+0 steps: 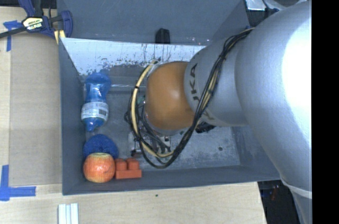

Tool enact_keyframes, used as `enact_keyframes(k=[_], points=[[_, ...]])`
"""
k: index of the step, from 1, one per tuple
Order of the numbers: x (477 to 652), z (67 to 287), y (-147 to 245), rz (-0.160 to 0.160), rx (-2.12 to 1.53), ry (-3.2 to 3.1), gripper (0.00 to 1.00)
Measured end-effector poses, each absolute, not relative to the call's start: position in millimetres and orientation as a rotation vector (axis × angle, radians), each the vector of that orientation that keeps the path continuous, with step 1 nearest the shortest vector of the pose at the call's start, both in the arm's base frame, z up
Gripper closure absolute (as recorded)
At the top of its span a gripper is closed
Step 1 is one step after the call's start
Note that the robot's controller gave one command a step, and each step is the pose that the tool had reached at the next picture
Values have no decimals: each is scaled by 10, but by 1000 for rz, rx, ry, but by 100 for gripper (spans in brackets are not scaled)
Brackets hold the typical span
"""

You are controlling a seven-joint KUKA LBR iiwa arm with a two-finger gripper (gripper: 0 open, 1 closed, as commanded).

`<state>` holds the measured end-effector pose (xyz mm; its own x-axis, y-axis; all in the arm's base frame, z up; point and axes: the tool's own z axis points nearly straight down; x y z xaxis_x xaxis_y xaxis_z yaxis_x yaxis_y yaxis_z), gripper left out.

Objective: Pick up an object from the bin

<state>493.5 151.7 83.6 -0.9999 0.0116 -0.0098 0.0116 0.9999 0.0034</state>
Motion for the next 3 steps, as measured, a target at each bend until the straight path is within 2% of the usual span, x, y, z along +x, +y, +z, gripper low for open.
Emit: enact_keyframes(k=[1, 2, 3], points=[[4917, 830, 1514, 5, 45, 3132, 100], [4876, 799, 1690, 5, -227, 3117, 100], [4897, 763, 1640, 10, -122, 3119, 100]])
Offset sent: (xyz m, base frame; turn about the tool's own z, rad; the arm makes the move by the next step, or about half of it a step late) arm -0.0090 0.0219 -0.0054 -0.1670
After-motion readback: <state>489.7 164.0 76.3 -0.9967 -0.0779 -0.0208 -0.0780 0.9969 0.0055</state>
